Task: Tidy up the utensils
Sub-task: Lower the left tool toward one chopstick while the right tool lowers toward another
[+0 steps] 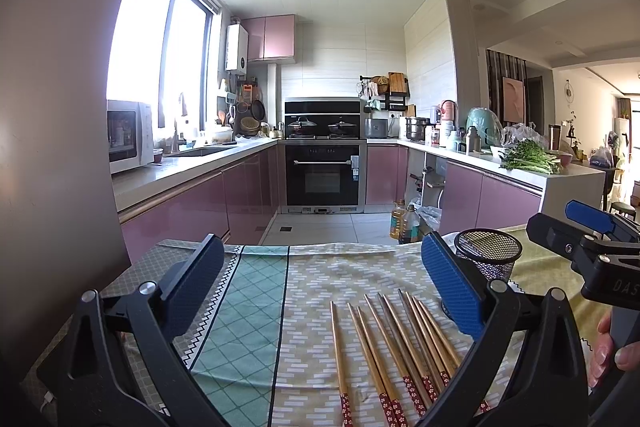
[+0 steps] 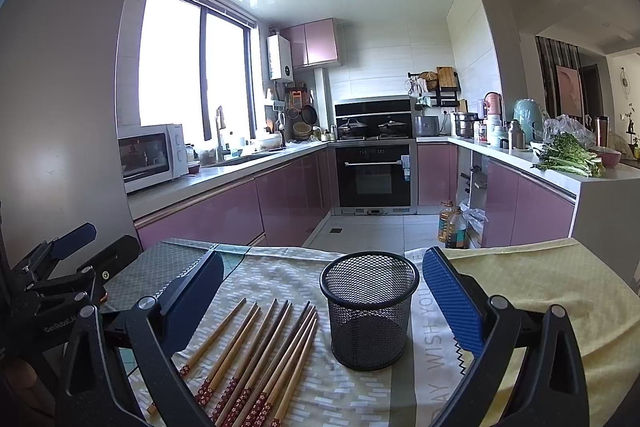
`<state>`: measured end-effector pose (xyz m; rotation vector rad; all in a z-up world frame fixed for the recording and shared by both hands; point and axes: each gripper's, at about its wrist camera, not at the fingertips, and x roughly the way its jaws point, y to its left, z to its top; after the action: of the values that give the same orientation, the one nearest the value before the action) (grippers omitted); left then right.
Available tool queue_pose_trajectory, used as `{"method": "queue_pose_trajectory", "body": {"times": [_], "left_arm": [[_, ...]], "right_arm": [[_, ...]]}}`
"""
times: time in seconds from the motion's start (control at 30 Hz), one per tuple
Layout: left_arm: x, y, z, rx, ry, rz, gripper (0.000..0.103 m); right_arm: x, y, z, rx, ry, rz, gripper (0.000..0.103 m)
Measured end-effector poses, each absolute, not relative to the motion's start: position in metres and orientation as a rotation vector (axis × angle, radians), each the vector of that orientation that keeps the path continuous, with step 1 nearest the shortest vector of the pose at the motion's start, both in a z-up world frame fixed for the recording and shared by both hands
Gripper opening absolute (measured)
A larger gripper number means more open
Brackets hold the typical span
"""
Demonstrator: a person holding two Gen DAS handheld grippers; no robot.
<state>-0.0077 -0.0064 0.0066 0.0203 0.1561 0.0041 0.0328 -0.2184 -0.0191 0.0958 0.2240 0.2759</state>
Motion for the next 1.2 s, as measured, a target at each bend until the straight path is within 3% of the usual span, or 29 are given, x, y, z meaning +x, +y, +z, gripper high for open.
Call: {"method": "queue_pose_trajectory", "body": {"times": [0.7,0.97,1.2], "left_arm": [[-0.007,-0.008,0.000,0.026,0.168,0.001,0.097],[0.013,-0.002,-0.014,0.049,0.300,-0.053,0.097],[0.041,0.003,-0.037,0.084,0.489,-0.125,0.097]], "right_arm": [[0.036,-0.218,-0.021,0.098,0.244,0.296,0.096],[0.043,-0.204,-0.034,0.042,0.364,0.394,0.094],[0.068,-0.183,-0.066,0.007,0.594,0.458,0.075]]}}
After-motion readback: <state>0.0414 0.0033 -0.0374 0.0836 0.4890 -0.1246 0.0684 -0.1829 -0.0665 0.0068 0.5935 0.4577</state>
